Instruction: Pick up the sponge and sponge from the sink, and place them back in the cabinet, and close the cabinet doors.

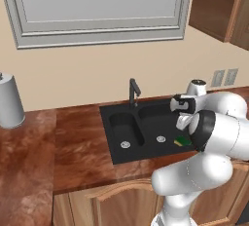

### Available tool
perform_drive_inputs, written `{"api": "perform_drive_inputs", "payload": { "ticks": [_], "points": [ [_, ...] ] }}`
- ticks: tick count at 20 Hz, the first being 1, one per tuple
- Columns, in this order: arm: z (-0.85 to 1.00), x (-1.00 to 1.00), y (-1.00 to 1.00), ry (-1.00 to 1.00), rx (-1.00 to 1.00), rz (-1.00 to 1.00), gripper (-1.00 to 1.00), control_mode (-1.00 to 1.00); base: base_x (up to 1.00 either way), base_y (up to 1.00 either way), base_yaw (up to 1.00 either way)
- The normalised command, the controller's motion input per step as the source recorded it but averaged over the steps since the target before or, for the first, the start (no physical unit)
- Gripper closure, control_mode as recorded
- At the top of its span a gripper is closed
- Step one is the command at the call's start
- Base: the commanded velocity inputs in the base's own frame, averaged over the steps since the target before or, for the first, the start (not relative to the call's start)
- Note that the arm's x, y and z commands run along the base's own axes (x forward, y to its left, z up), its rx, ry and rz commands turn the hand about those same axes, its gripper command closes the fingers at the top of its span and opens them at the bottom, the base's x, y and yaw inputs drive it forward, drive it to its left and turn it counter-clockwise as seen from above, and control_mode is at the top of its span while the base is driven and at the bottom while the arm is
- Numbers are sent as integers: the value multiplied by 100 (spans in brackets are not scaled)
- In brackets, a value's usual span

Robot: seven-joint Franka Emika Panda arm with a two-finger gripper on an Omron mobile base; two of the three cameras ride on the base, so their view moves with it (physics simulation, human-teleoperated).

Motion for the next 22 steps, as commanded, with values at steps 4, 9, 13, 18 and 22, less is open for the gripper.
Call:
{"api": "perform_drive_inputs", "payload": {
  "ticks": [4, 9, 13, 18, 22],
  "points": [
    [-24, 17, -10, 0, 0, 0, -100, -100, 0, 0, 0],
    [-24, 15, -13, 0, 0, -1, -100, -100, 0, 0, 0],
    [-27, 2, -8, 0, 0, -4, -100, -100, 0, 0, 0],
    [-28, 4, -2, 0, 1, -6, -100, -100, 0, 0, 0],
    [-26, 13, -2, 0, 1, -6, -100, -100, 0, 0, 0]
  ]
}}
